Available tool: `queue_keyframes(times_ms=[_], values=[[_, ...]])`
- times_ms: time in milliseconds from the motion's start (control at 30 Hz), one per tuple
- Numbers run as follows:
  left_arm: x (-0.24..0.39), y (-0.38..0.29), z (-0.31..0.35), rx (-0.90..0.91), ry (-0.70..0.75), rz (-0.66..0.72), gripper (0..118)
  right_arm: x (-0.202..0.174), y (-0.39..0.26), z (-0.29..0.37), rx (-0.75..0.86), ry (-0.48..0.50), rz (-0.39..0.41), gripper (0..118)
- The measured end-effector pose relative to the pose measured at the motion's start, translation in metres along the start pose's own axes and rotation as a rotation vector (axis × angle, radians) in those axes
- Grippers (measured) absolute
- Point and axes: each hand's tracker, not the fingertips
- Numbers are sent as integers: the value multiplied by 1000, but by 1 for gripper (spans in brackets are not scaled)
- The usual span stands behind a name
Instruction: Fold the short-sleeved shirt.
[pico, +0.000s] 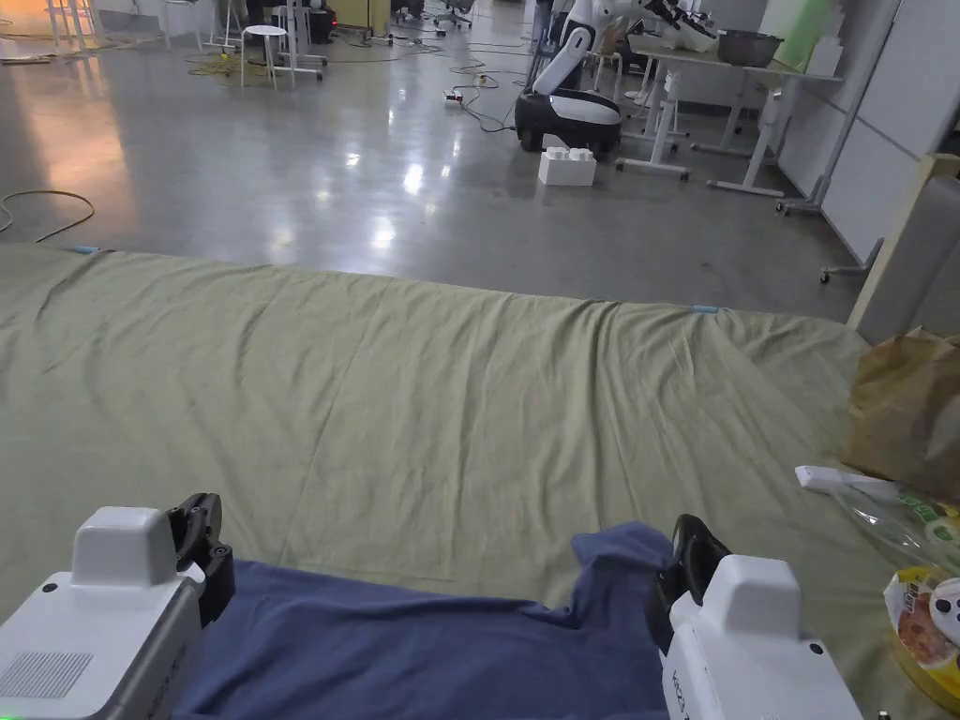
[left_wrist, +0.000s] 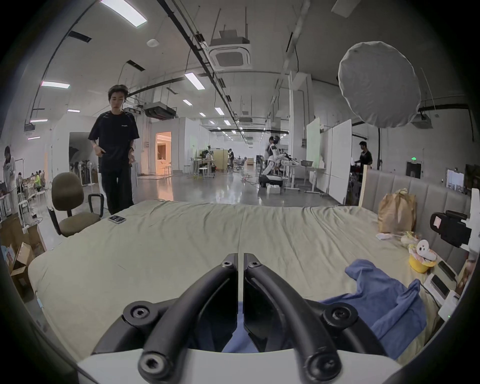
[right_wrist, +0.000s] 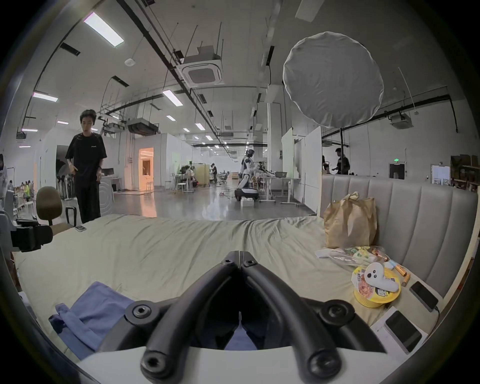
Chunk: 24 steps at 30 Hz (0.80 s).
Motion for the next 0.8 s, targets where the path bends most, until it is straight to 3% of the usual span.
queue_keyframes(times_ms=[167,533,600,700,800], values=[[-36,-20,-39,-81,-14,8,3,-3,0,-9,-13,13,22,1],[-77,-39,-167,-604,-34,53,4,6,-25,-40,-122,37,40,1],[-85,-43,-196,-677,-31,98,21,9,-30,-43,-141,33,42,1],[-89,-50,-227,-742,-52,126,64,13,-38,-49,-172,25,44,1],[-73,-53,-236,-818,-72,109,69,19,-48,-55,-244,16,18,1]])
